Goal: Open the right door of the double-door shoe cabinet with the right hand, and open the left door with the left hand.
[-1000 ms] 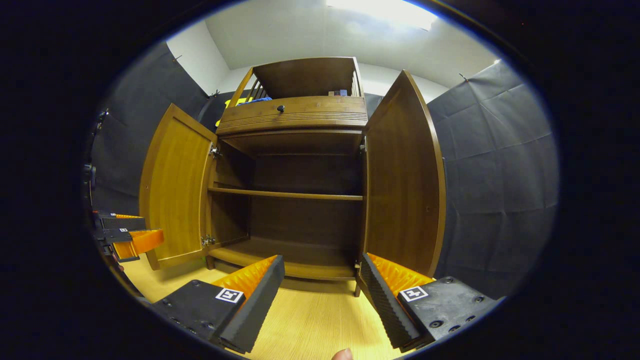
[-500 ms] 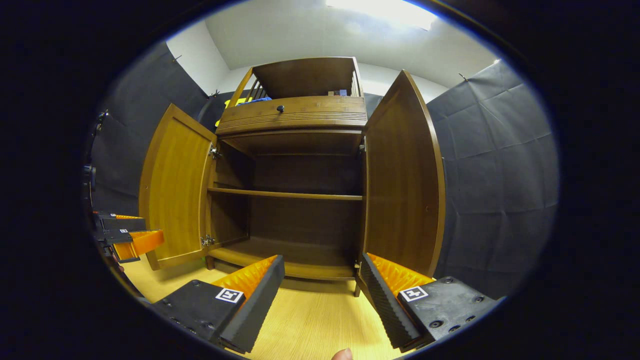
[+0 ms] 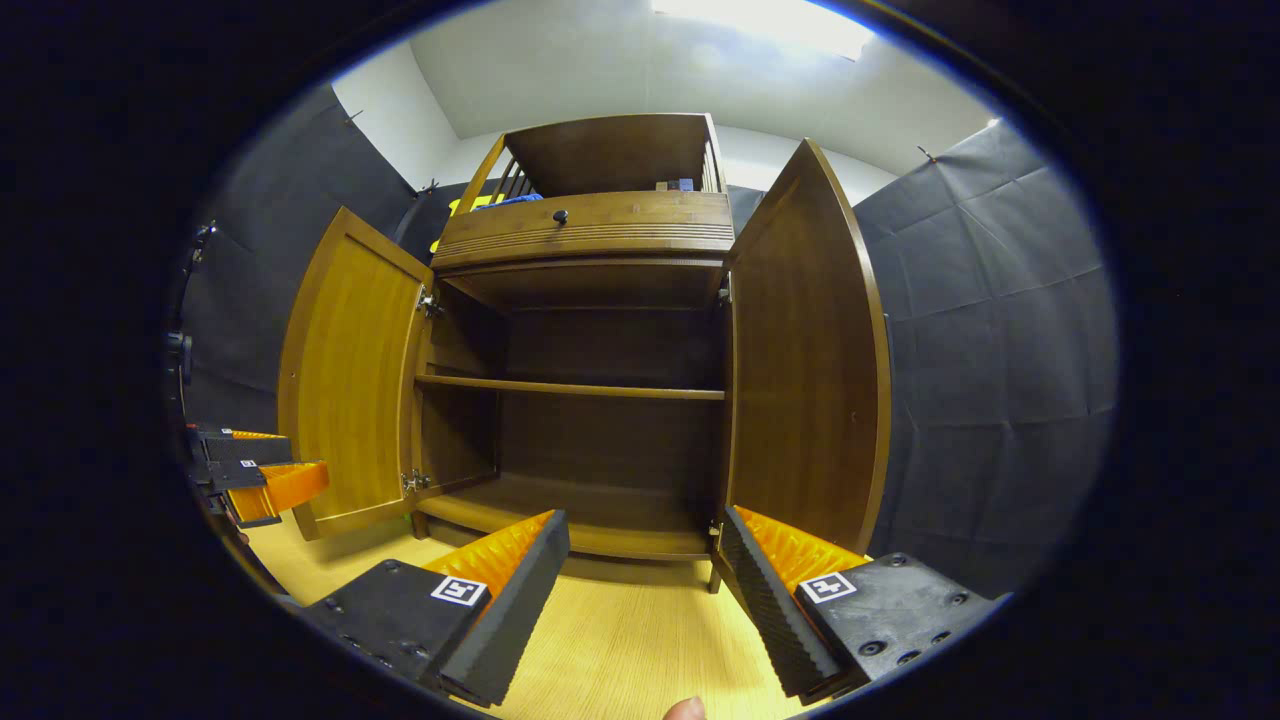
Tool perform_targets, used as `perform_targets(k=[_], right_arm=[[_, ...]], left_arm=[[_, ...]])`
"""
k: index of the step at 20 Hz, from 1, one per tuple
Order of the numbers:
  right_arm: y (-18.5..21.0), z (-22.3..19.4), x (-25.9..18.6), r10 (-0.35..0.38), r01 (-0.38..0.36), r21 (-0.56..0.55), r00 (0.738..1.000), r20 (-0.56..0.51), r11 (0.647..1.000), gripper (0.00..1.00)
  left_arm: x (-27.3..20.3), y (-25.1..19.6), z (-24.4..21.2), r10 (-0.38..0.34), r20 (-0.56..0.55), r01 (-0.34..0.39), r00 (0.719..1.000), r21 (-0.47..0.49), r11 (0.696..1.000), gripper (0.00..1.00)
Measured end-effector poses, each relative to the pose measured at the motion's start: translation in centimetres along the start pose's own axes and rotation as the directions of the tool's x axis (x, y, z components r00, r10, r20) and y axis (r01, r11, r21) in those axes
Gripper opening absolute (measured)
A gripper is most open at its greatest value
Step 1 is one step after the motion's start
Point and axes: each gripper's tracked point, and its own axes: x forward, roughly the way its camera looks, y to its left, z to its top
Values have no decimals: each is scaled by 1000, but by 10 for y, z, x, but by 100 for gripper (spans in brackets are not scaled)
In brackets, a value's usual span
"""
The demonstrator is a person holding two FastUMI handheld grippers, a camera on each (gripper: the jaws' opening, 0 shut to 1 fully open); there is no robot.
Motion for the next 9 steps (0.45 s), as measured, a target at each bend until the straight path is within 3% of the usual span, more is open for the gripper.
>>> perform_targets(k=[9], right_arm=[[-1, 1, -1, -3, 3, 2, 1000, 4, 1000, 99]], left_arm=[[1, -1, -1, -2, -2, 2, 1000, 4, 1000, 94]])
